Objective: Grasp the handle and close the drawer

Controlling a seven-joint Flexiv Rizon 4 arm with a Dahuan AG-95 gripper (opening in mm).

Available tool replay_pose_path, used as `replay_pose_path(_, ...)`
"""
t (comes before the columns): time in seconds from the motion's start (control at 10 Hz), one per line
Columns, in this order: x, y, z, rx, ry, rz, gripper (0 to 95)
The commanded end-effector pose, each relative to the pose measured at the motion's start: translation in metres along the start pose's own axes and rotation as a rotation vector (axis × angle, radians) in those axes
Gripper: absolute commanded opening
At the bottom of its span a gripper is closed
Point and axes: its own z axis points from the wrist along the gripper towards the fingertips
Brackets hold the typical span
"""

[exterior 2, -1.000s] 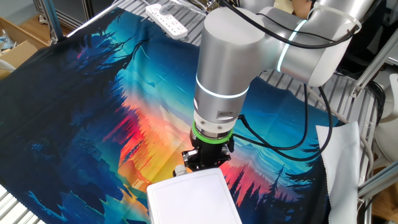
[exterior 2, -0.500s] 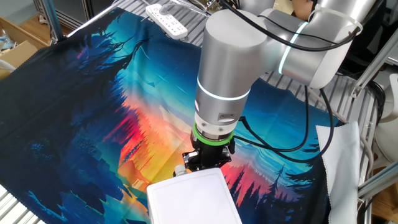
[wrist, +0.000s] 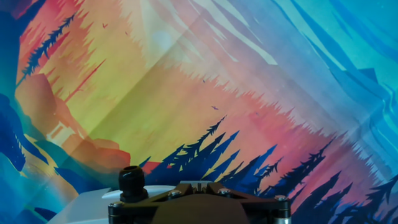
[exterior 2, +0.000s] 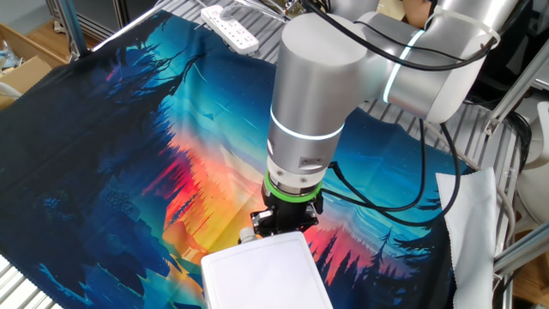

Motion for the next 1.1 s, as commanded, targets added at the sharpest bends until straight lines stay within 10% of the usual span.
replay_pose_path(0.1, 0.0021, -0.0019, -0.0006, -0.001, -0.001, 0.004, 0.0)
replay_pose_path(1.1, 0.0116, -0.0048, 0.0026, -0.006, -0.004, 0.019, 0.0)
